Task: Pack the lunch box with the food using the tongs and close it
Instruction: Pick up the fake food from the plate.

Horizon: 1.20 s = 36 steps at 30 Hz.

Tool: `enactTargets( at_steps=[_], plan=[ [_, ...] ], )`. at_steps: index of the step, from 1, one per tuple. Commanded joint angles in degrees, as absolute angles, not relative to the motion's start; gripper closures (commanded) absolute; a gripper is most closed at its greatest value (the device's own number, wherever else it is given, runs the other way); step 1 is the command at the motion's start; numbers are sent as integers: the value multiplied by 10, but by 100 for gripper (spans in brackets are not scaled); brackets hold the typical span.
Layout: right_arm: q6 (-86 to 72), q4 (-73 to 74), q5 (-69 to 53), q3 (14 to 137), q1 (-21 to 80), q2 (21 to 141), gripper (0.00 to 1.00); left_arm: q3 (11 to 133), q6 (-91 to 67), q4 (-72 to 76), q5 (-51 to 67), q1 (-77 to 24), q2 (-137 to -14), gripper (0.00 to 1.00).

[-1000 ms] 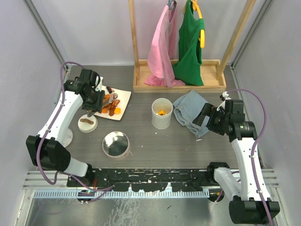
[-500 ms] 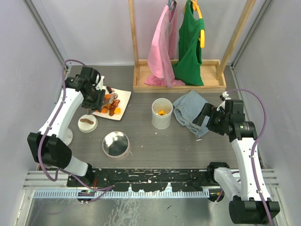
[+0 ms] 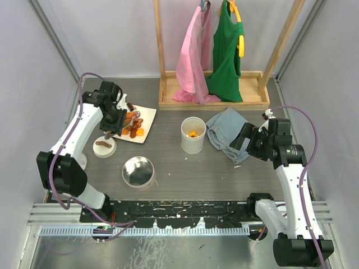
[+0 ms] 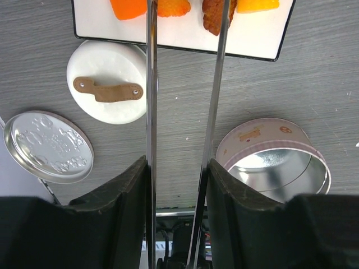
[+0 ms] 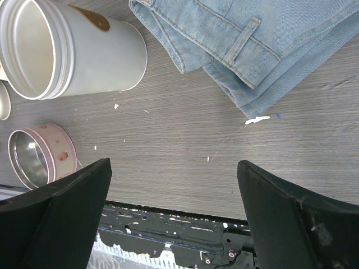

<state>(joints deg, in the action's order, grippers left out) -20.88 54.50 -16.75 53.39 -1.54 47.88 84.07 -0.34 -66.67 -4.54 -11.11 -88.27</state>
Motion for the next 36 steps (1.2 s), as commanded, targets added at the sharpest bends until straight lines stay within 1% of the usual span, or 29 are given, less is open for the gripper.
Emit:
enactTargets(
  at_steps=[1,7,9,14,26,36],
  plan=[
    [-205,530,-166,540,-12,470,1,832,4,-659,-40,-107,-881,59],
    [-205,528,-168,540,-12,472,1,814,0,-660,-46,-107,-865,60],
    [-205,528,-170,540,-13,471,1,811,0,-658,-48,-107,-861,59],
    [-204,526,-170,538,-12,470,1,813,0,-661,-42,-107,-868,58],
    [-206,526,-166,534,-12,467,1,813,-16,-641,-34,-107,-839,69],
    [-206,527,-165,534,-12,468,1,802,-30,-618,-45,-107,-796,74]
  ],
)
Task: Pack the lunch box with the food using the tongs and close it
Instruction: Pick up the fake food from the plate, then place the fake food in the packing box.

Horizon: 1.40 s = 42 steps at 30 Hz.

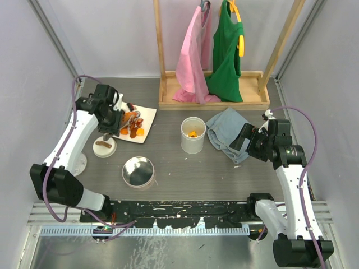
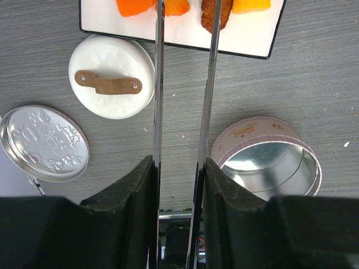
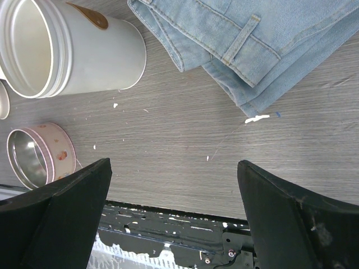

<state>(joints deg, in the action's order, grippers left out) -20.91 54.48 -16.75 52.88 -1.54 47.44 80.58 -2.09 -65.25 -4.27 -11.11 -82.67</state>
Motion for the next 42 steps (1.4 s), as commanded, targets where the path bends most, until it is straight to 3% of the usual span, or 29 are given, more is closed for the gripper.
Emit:
enactTargets(
  at_steps=[1,19,42],
  plan=[
    [-206,527,-165,535,-12,468,1,801,-31,-617,-46,-107,-793,74],
    [-205,530,-162,538,-12,471,1,801,-58,-611,30,-107,-761,75],
    [-205,528,-163,540,-13,479,1,827,-145,-590,213,-131,-687,74]
  ],
)
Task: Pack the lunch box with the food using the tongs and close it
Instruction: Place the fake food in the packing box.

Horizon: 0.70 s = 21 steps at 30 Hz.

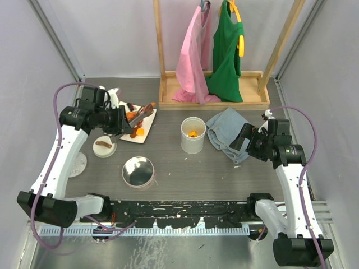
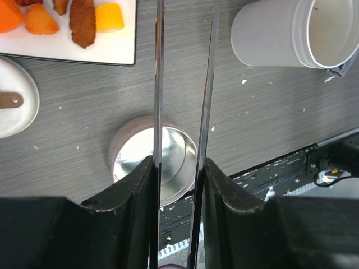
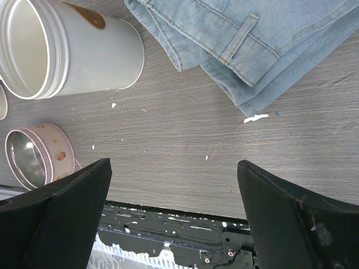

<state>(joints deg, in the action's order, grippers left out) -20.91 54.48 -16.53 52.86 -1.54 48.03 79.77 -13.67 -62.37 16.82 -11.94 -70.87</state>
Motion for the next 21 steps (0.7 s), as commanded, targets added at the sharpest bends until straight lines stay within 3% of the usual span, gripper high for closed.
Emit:
enactTargets(
  at_steps=[1,21],
  plan=[
    [-205,528,-164,540,-12,480,1,826,-144,-587,214,-137,-686,74],
    [-204,528,-164,541,-12,478,1,896,-85,-589,149,-386,-742,75]
  ],
)
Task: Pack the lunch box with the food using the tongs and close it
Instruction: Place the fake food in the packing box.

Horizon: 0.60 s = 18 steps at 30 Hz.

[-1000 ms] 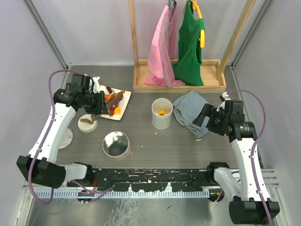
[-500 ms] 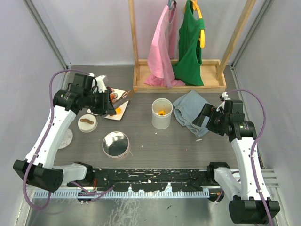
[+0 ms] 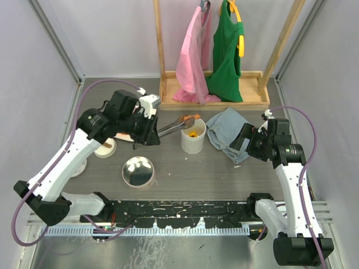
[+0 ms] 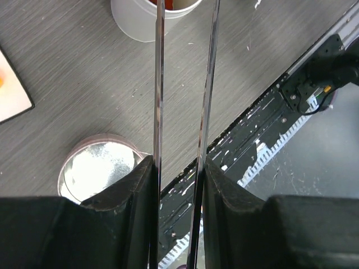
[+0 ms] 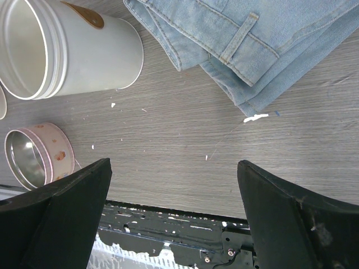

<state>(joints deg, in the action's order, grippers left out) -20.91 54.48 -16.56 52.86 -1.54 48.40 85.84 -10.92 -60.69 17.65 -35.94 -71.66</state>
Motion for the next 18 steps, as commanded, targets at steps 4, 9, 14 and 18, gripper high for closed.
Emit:
enactTargets(
  at_steps=[4,9,14,18],
  plan=[
    [-205,527,-164,538,-12,475,1,915,-77,-610,112,-413,-767,74],
    [-205,526,-163,537,-12,475,1,926,-74,-619,98,-428,-788,73],
    [-206,526,-163,536,-12,475,1,936,-70,-630,85,-441,-808,71],
    [-206,526,-163,535,-12,474,1,941,-69,-630,80,-451,-820,69]
  ],
)
